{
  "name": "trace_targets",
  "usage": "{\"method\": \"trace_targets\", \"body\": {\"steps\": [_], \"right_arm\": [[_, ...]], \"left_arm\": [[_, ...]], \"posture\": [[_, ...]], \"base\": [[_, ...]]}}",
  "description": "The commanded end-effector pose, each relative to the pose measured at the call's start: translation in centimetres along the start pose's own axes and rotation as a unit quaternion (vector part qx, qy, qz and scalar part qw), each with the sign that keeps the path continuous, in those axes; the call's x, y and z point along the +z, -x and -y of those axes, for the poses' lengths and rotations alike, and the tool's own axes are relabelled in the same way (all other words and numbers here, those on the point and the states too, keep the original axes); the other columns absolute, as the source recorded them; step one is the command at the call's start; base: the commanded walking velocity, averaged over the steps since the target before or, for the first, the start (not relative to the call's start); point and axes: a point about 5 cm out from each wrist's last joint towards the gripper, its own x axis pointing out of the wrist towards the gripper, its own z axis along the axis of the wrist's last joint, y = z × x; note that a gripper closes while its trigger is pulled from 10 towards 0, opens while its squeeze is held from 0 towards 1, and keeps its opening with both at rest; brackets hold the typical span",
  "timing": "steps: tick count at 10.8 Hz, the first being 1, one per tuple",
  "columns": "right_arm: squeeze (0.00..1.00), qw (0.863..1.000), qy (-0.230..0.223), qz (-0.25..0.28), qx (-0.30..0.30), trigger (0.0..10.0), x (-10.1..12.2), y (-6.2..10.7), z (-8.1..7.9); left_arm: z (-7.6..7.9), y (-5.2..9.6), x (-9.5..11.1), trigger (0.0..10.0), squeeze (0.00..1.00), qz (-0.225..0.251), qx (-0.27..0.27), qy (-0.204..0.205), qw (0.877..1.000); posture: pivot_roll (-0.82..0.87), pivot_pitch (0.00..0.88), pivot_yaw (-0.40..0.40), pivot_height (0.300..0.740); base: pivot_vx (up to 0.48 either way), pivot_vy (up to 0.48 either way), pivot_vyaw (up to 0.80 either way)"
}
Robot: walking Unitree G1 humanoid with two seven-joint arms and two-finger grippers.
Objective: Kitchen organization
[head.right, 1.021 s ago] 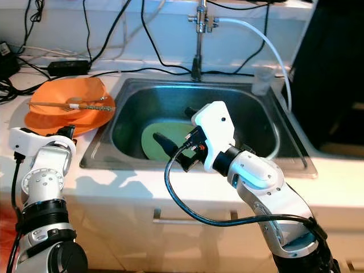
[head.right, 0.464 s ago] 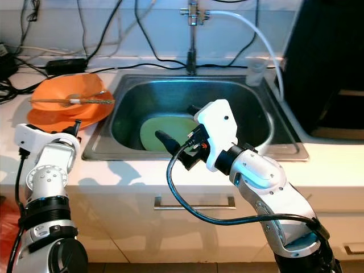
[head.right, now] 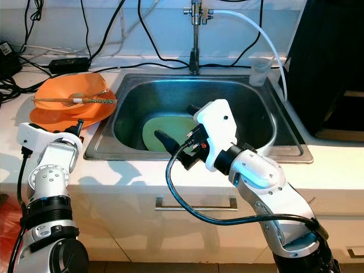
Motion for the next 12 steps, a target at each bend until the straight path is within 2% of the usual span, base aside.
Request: {"method": "trace_targets", "body": {"steps": [1, 3, 5, 10, 12], "right_arm": [[0.18, 1.0, 0.001, -0.001, -0.002, 10.0, 0.0, -0.1, 0.0], [0.18, 1.0, 0.0, -0.001, -0.001, 10.0, -0.1, -0.2, 0.0], [0.18, 1.0, -0.002, -0.001, -0.001, 10.0, -0.2, -0.3, 0.0], [0.18, 1.0, -0.007, -0.001, 0.006, 10.0, -0.5, -0.6, -0.2], [0.18, 1.0, -0.007, 0.001, 0.013, 10.0, -0.6, -0.9, -0.3]], "left_arm": [[-2.2, -0.3, -1.5, 0.0, 0.0, -0.036, 0.045, 0.002, 0.998], [-2.0, 0.2, -0.9, 0.0, 0.0, -0.031, 0.041, -0.001, 0.999], [-2.8, 1.6, -0.5, 0.0, 0.0, -0.034, 0.04, -0.002, 0.999], [-4.4, 3.8, -0.3, 0.0, 0.0, -0.045, 0.035, -0.007, 0.998], [-5.0, 5.5, 0.1, 0.0, 0.0, -0.049, 0.034, -0.017, 0.998]], "posture": [[-0.09, 0.0, 0.026, 0.74], [-0.08, 0.0, 0.025, 0.74], [-0.07, 0.0, 0.027, 0.74], [-0.02, 0.0, 0.018, 0.74], [-0.01, 0.0, 0.017, 0.74]], "base": [[0.0, 0.0, 0.0], [0.0, 0.0, 0.0], [0.0, 0.0, 0.0], [0.0, 0.0, 0.0], [0.0, 0.0, 0.0]]}}
